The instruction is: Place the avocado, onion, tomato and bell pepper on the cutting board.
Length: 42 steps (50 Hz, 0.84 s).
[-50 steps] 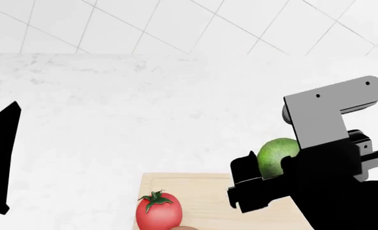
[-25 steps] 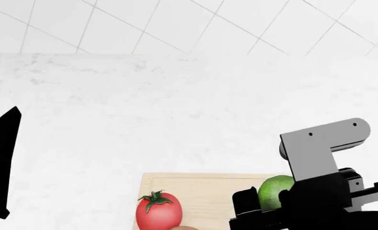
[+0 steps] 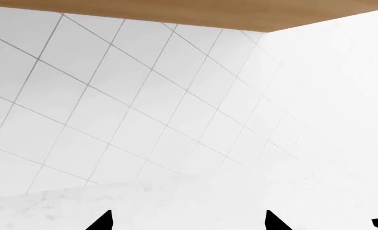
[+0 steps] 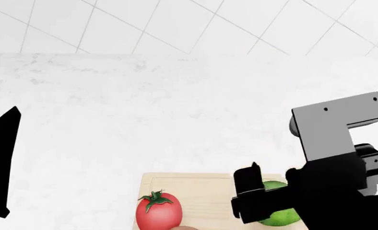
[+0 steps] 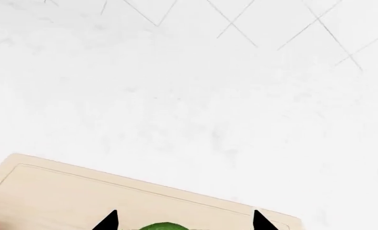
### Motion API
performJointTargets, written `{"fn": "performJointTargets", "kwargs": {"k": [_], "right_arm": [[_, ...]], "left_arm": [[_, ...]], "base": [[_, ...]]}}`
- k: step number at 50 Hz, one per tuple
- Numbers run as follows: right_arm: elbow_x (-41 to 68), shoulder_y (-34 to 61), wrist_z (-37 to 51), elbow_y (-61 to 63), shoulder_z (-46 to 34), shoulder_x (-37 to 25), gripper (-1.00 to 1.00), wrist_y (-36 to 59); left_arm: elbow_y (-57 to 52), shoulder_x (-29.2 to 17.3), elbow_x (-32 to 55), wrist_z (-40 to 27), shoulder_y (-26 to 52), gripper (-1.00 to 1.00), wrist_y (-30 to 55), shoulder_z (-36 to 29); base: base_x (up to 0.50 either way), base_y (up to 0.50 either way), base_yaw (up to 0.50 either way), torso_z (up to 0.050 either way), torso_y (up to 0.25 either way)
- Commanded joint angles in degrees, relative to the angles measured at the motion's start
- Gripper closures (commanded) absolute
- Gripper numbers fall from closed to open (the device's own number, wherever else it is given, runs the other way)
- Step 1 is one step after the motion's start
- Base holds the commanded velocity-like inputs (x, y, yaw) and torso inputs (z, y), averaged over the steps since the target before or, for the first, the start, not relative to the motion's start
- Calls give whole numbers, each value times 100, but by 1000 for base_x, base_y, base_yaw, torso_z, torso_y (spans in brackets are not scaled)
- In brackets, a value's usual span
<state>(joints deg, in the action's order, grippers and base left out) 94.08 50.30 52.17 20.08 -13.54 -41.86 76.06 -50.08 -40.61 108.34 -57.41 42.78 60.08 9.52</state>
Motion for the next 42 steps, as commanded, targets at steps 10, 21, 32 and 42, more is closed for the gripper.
{"fn": "performJointTargets", "kwargs": {"k": [10,21,32,42], "right_arm": [[2807,2517,2504,1213,201,-1084,-100,-732],[1738,959,2662,2630,1374,-940,-100,-1230],[-51,-434,2173,3445,2330,-427,-100,-1235],[-1178,-1319,1949,3935,2789,-294,-100,-1268]], "left_arm": [[64,42,-222,216,-28,-100,31,28],[31,243,-935,408,-342,-100,97,221],[-180,396,-1432,568,-606,-100,-33,535],[-358,550,-1715,697,-1131,-100,-160,822]], "base": [[0,0,0,0,0],[0,0,0,0,0],[0,0,0,0,0],[0,0,0,0,0]]}}
